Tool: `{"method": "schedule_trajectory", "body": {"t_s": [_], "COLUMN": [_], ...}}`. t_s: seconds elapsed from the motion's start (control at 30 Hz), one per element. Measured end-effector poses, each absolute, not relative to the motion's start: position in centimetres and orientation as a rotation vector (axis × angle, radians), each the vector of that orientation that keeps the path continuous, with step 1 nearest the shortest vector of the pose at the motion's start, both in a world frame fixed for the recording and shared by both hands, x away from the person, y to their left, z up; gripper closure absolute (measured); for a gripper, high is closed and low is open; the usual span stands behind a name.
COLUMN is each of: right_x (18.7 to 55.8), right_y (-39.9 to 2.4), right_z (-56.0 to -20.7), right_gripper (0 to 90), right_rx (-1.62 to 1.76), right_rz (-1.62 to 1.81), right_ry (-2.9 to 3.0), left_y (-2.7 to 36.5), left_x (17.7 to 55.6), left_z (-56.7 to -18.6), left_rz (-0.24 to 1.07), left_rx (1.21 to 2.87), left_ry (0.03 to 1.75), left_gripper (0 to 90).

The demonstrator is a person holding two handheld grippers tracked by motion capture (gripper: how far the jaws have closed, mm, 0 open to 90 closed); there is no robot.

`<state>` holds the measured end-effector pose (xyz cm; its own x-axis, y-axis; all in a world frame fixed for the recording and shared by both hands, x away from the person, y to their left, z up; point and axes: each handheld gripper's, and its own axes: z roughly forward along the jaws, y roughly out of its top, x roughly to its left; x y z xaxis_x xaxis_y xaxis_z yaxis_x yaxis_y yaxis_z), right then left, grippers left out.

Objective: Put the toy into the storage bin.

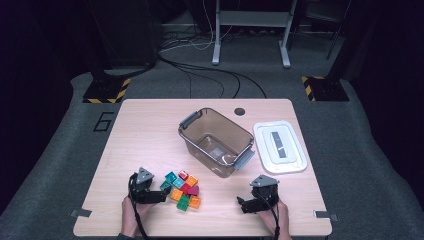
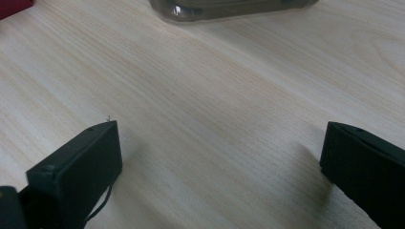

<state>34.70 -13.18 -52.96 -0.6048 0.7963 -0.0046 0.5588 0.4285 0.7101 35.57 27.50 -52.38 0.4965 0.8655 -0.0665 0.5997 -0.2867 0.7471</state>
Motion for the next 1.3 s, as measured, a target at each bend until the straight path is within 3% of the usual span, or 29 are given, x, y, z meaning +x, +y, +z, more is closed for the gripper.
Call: {"method": "schedule_trajectory", "body": {"t_s": [0.13, 0.27, 0.5, 1.3], "right_x": [34.7, 34.7, 34.7, 34.7], "right_y": [-13.2, -13.2, -13.2, -13.2], "right_z": [-53.0, -53.0, -53.0, -53.0], "right_gripper": [0.0, 0.0, 0.0, 0.0], "right_rx": [1.164, 1.164, 1.167, 1.167], "right_rz": [0.975, 0.975, 0.976, 0.975], "right_ry": [2.347, 2.347, 2.345, 2.345], "left_y": [27.6, 27.4, 27.1, 27.6], "left_x": [35.3, 35.0, 34.7, 34.6], "left_z": [-52.3, -52.3, -52.4, -50.5], "left_rz": [0.466, 0.469, 0.496, 0.52], "left_rx": [2.001, 2.003, 2.001, 1.979], "left_ry": [1.181, 1.152, 1.122, 1.09], "left_gripper": [17.0, 36.1, 57.3, 58.5]}}
